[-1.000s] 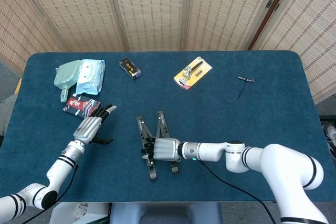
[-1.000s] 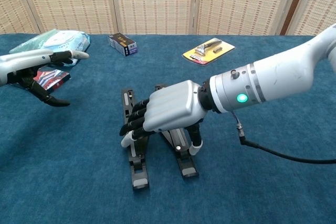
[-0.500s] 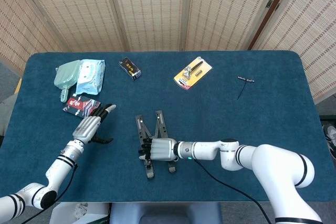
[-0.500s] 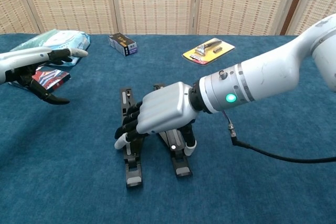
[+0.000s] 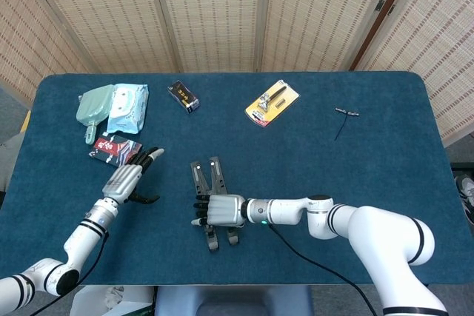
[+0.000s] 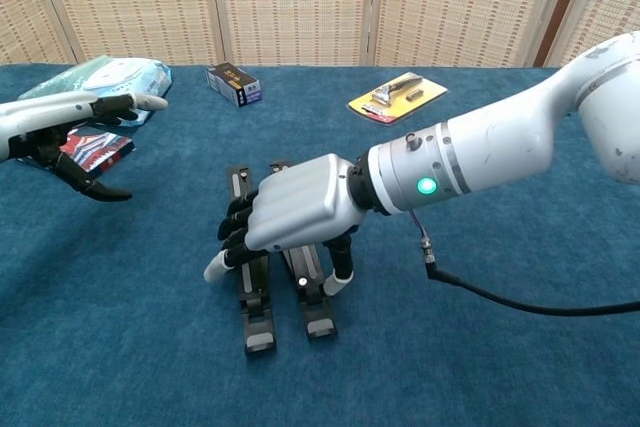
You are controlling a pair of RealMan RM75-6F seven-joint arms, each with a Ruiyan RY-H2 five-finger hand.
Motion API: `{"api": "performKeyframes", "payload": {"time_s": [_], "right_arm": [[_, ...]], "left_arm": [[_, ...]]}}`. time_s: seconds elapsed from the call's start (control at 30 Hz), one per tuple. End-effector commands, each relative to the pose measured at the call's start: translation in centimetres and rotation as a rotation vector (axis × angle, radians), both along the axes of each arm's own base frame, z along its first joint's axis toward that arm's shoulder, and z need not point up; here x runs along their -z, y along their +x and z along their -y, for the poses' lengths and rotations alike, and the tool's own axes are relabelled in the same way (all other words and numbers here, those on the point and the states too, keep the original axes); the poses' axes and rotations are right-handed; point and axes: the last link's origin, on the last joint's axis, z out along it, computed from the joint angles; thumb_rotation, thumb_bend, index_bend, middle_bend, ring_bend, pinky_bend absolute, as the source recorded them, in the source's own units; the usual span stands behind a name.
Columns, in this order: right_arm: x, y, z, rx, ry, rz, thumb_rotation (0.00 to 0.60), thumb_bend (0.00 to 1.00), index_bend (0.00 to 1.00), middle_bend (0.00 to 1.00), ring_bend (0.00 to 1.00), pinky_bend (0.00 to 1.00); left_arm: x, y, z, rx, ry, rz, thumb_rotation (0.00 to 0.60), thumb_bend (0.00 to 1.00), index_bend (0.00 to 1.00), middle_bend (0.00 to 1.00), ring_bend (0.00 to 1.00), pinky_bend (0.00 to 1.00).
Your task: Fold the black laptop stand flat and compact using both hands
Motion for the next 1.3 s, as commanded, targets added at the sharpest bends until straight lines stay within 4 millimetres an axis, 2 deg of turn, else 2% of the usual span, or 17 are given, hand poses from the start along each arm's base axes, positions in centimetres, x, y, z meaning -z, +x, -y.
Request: {"api": "performKeyframes", "payload": {"time_s": [0.03, 0.17, 0.23, 0.4, 0.5, 0.57, 0.6, 0.63, 0.7, 0.73, 0.77, 0.9, 1.0, 1.1, 1.3], "right_arm": [[0.2, 0.0, -0.1, -0.002, 0.006, 0.015, 0.600, 0.15, 0.02, 0.35, 0.00, 0.00], [0.4, 0.2, 0.1, -0.003, 0.009, 0.041, 0.600, 0.17, 0.10, 0.43, 0.01, 0.00], [0.4, 0.3, 0.1, -0.003, 0.011, 0.059, 0.600, 0.18, 0.14, 0.48, 0.04, 0.00], [0.4, 0.2, 0.4, 0.005, 0.009, 0.081, 0.600, 0.19, 0.18, 0.56, 0.12, 0.00], [0.4, 0.1, 0.5, 0.002, 0.001, 0.083, 0.600, 0.19, 0.18, 0.58, 0.14, 0.00], [0.3, -0.1, 0.6, 0.005, -0.008, 0.077, 0.600, 0.19, 0.17, 0.51, 0.12, 0.00], [0.2, -0.1, 0.6, 0.012, -0.010, 0.077, 0.600, 0.18, 0.13, 0.42, 0.08, 0.00], [0.1, -0.1, 0.6, 0.022, -0.015, 0.083, 0.600, 0.16, 0.07, 0.30, 0.03, 0.00], [-0.1, -0.1, 0.6, 0.047, -0.022, 0.093, 0.600, 0.13, 0.01, 0.13, 0.00, 0.00], [-0.3, -0.2, 0.6, 0.068, -0.029, 0.102, 0.600, 0.12, 0.00, 0.05, 0.00, 0.00], [-0.6, -0.3, 0.6, 0.083, -0.036, 0.103, 0.600, 0.11, 0.00, 0.01, 0.00, 0.00], [-2.2, -1.0, 0.6, 0.119, -0.084, 0.117, 0.600, 0.07, 0.00, 0.00, 0.00, 0.00], [-4.2, -2.0, 0.4, 0.191, -0.124, 0.174, 0.600, 0.06, 0.00, 0.00, 0.00, 0.00], [-6.8, -3.9, 0.2, 0.277, -0.199, 0.252, 0.600, 0.06, 0.00, 0.00, 0.00, 0.00], [-13.2, -9.2, -0.8, 0.471, -0.415, 0.358, 0.600, 0.07, 0.00, 0.00, 0.00, 0.00]], "left_arm": [[0.0, 0.0, 0.0, -0.001, -0.001, 0.001, 0.600, 0.17, 0.00, 0.00, 0.00, 0.00], [0.0, -0.1, 0.1, -0.001, -0.003, 0.000, 0.600, 0.17, 0.00, 0.00, 0.00, 0.00], [0.0, -0.1, 0.1, -0.001, -0.003, 0.000, 0.600, 0.17, 0.00, 0.00, 0.00, 0.00], [0.0, -0.1, 0.1, 0.002, -0.003, 0.002, 0.600, 0.17, 0.00, 0.00, 0.00, 0.00], [0.0, 0.0, 0.1, 0.005, -0.004, 0.002, 0.600, 0.17, 0.00, 0.00, 0.00, 0.00], [0.1, 0.1, 0.1, 0.007, -0.006, 0.001, 0.600, 0.17, 0.00, 0.00, 0.00, 0.00], [0.0, 0.1, 0.1, 0.008, -0.005, 0.001, 0.600, 0.17, 0.00, 0.00, 0.00, 0.00], [0.0, 0.1, 0.1, 0.010, -0.004, 0.002, 0.600, 0.17, 0.00, 0.00, 0.00, 0.00], [0.0, 0.2, 0.1, 0.012, -0.003, -0.001, 0.600, 0.17, 0.00, 0.00, 0.00, 0.00], [-0.1, 0.2, 0.0, 0.014, -0.003, -0.004, 0.600, 0.17, 0.00, 0.00, 0.00, 0.00], [-0.1, 0.3, 0.0, 0.015, -0.003, -0.006, 0.600, 0.17, 0.00, 0.00, 0.00, 0.00], [0.0, 0.4, -0.1, 0.023, -0.008, -0.018, 0.600, 0.17, 0.00, 0.00, 0.00, 0.00], [0.0, 0.6, -0.2, 0.027, 0.002, -0.022, 0.600, 0.17, 0.00, 0.00, 0.00, 0.00], [-0.3, 0.6, -0.2, 0.030, 0.025, -0.026, 0.600, 0.17, 0.00, 0.00, 0.00, 0.00], [-1.4, 0.0, -0.1, 0.028, 0.067, -0.061, 0.600, 0.17, 0.00, 0.00, 0.00, 0.00]]}}
